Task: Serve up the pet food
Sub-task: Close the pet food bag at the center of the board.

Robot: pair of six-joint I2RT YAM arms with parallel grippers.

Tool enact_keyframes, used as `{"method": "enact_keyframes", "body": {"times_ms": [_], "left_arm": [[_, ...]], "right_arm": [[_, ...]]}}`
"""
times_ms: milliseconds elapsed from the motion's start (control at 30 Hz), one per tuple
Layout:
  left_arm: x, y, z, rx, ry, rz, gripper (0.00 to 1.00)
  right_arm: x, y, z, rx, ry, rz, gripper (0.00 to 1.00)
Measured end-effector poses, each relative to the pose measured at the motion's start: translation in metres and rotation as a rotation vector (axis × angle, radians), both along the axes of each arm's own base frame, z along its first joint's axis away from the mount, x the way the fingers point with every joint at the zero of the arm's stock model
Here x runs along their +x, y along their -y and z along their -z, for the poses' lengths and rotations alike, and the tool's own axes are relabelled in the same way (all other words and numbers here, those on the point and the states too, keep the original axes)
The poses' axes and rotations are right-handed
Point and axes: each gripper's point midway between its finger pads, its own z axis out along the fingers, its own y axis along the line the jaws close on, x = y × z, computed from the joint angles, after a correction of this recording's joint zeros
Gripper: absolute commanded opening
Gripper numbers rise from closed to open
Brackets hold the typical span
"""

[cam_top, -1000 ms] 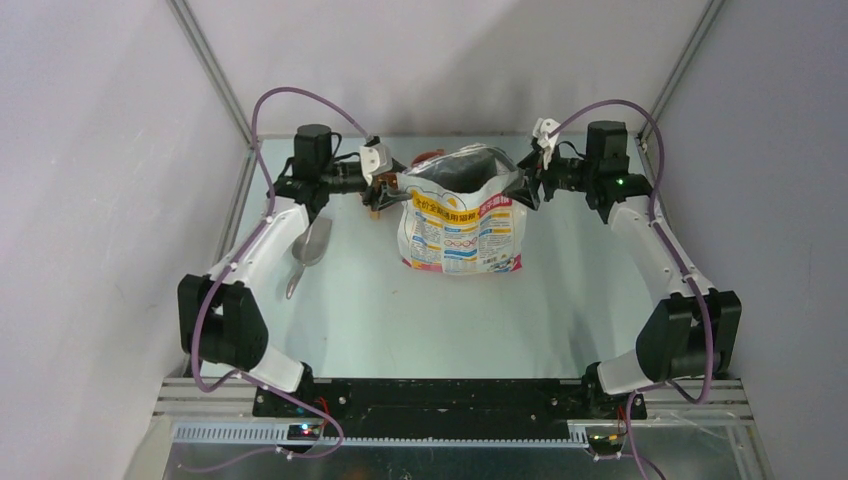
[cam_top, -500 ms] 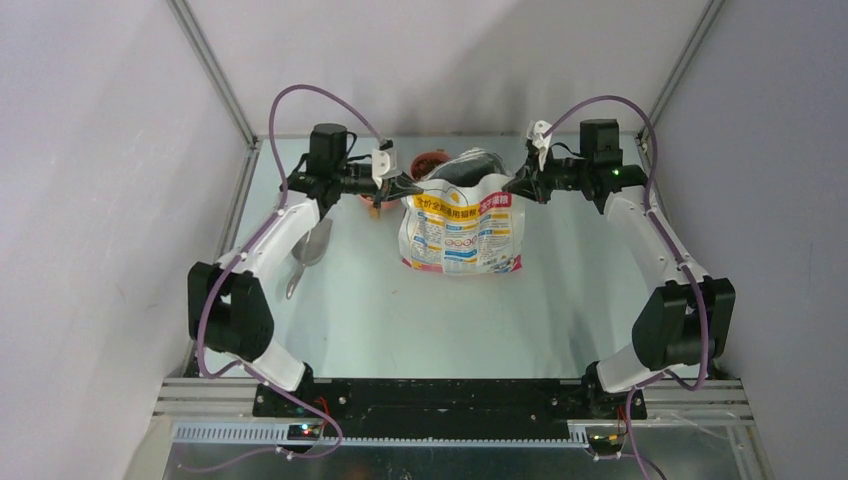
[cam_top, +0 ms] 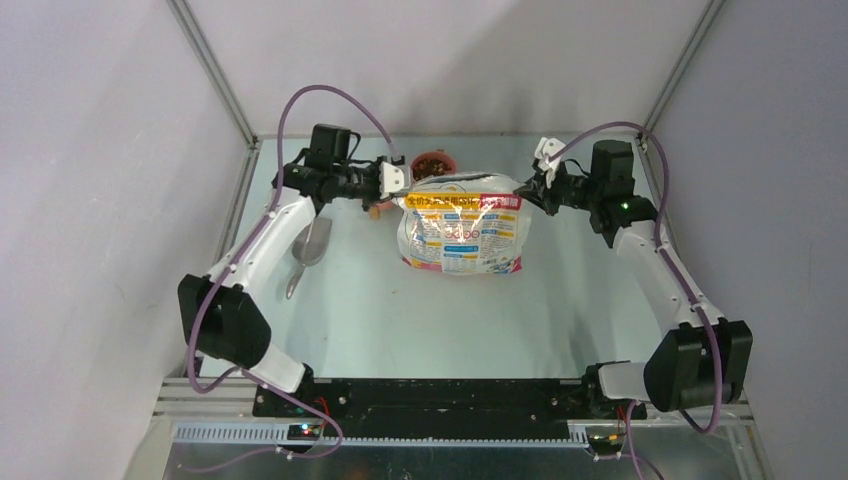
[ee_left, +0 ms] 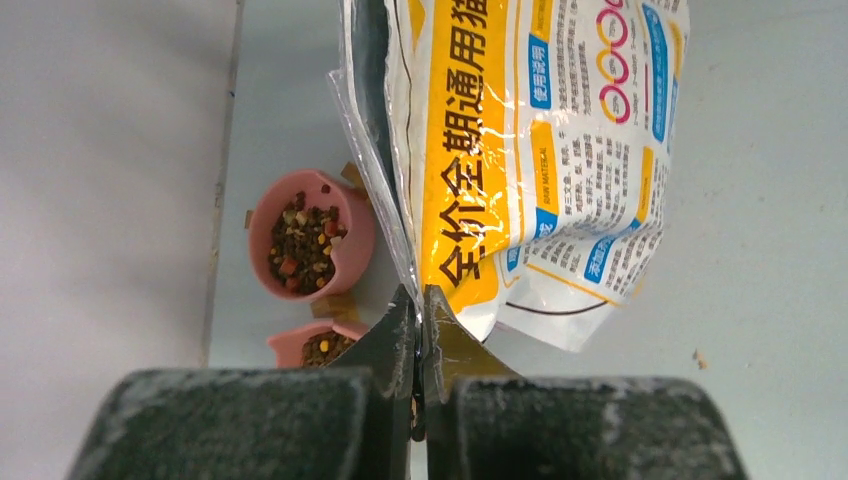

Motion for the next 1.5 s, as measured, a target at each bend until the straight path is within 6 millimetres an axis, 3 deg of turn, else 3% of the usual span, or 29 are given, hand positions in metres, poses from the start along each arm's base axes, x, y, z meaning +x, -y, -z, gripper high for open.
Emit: {"method": "enact_keyframes", "body": {"times_ms": [433, 800, 1000, 1167, 1200, 1333, 1433, 1500], "left_arm": [[-0.019, -0.002, -0.010, 0.140, 0.046, 0.018, 0.00], [-0.059, -0.007, -0.016, 0.158, -0.090, 0.088, 0.00], [-0.057, -0.006, -0.012, 0.153, -0.083, 0.088, 0.00], [-0.036, -0.005, 0.005, 0.147, 0.027, 0.049, 0.04], [-0.033, -0.006, 0.009, 0.149, 0.045, 0.039, 0.09], [-0.025, -0.009, 0.012, 0.157, 0.078, 0.010, 0.31], [-0.024, -0.009, 0.011, 0.149, 0.075, 0.000, 0.37], [-0.023, -0.009, 0.008, 0.136, 0.073, 0.000, 0.47]], "right_arm": [[-0.019, 0.001, -0.007, 0.033, 0.040, 0.009, 0.00], [-0.051, -0.005, -0.017, 0.133, -0.101, -0.043, 0.00], [-0.051, -0.003, -0.014, 0.149, -0.160, -0.035, 0.00], [-0.029, 0.000, -0.005, 0.107, -0.102, -0.008, 0.22], [-0.025, 0.000, -0.006, 0.099, -0.079, -0.007, 0.32], [-0.018, 0.003, -0.013, 0.076, -0.010, -0.001, 0.56], [-0.020, 0.002, -0.014, 0.070, -0.002, -0.014, 0.61], [-0.022, 0.000, -0.017, 0.066, -0.004, -0.027, 0.62]]}}
